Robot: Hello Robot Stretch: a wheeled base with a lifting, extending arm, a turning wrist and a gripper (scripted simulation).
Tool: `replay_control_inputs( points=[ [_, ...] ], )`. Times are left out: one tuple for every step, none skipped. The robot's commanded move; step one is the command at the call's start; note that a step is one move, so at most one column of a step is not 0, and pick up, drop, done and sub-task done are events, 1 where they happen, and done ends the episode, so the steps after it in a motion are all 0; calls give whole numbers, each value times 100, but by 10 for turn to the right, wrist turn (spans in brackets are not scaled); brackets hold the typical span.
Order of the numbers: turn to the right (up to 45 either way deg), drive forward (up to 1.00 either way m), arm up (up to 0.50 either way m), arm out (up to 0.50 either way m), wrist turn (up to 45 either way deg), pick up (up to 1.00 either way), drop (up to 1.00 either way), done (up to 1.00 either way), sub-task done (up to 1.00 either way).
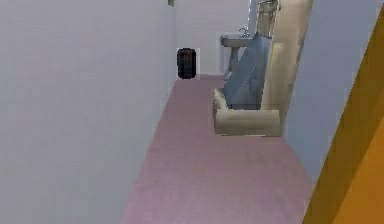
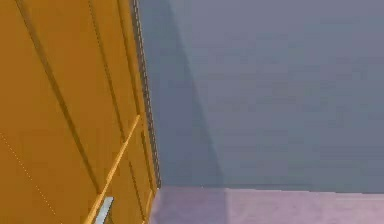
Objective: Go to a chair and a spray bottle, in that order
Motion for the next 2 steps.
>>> replay_control_inputs(
  points=[
    [-210, 0, 0, 0, 0, 0, 0, 0, 0],
    [0, 65, 0, 0, 0, 0, 0, 0, 0]
  ],
)
